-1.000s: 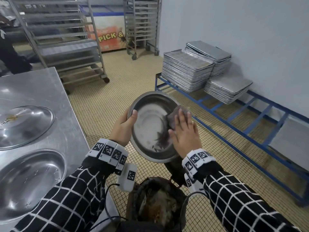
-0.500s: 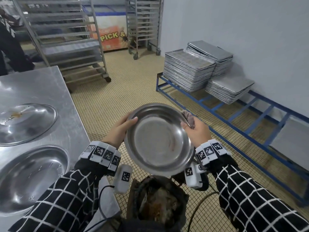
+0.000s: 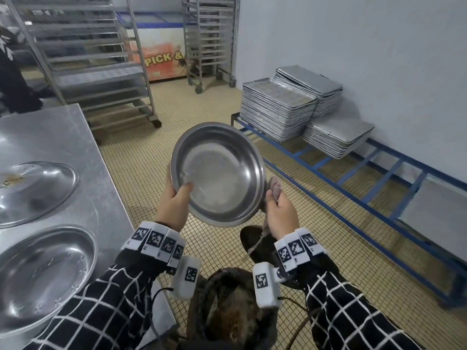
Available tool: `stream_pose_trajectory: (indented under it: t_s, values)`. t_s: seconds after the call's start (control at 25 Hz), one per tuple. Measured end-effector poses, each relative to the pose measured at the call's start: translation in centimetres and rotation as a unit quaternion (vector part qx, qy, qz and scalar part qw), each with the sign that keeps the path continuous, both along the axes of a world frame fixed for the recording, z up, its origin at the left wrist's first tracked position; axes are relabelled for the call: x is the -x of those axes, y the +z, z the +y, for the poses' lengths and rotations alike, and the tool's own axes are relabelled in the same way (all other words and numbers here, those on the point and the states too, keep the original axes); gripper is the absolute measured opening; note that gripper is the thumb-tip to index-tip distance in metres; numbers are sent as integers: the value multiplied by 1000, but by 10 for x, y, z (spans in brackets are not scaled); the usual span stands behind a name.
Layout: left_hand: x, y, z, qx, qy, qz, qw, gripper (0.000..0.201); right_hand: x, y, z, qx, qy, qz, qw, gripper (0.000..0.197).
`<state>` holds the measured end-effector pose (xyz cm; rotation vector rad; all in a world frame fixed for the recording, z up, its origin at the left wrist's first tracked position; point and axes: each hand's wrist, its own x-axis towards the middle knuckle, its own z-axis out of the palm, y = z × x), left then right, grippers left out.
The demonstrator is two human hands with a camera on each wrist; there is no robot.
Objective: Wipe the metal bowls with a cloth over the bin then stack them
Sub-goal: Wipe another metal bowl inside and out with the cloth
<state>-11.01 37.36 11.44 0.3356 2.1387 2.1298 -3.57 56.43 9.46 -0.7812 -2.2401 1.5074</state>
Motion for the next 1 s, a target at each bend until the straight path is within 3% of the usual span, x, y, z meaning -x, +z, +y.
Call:
stream_pose_trajectory:
  t_s: [0.12, 0.24, 0.4, 0.52, 0.6, 0.68, 0.76, 0.84, 0.92, 1.0]
  values:
    - [5, -3, -6, -1, -4, 15, 1000, 37, -1, 3, -11, -100, 21, 5, 995, 21]
    - [0, -3, -2, -4, -37, 19, 999, 34, -1, 0, -44, -104, 153, 10, 983, 20]
    - [2, 7, 2, -21, -47, 45, 998, 39, -9, -17, -76, -218, 370, 67, 901, 54]
    - [15, 12, -6, -31, -41, 45, 998, 36, -8, -28, -52, -374, 380, 5, 846, 64]
    - [18, 10, -8, -24, -51, 42, 998, 28, -7, -29, -38, -404, 370, -46, 835, 80]
    - [19, 6, -6, -17, -46, 43, 998, 32, -8, -27, -45, -314, 377, -49, 870, 77]
    - [20, 5, -3, -11, -43, 53, 998, 40, -14, -23, -62, -178, 371, -6, 911, 55]
    - [22, 6, -1, -10, -46, 51, 998, 42, -19, -16, -69, -120, 363, 6, 924, 41]
    - [23, 7, -2, -13, -39, 36, 999, 31, -15, -15, -57, -182, 390, -51, 901, 42]
    - [23, 7, -4, -13, -42, 30, 999, 26, -8, -22, -34, -340, 404, -128, 840, 55]
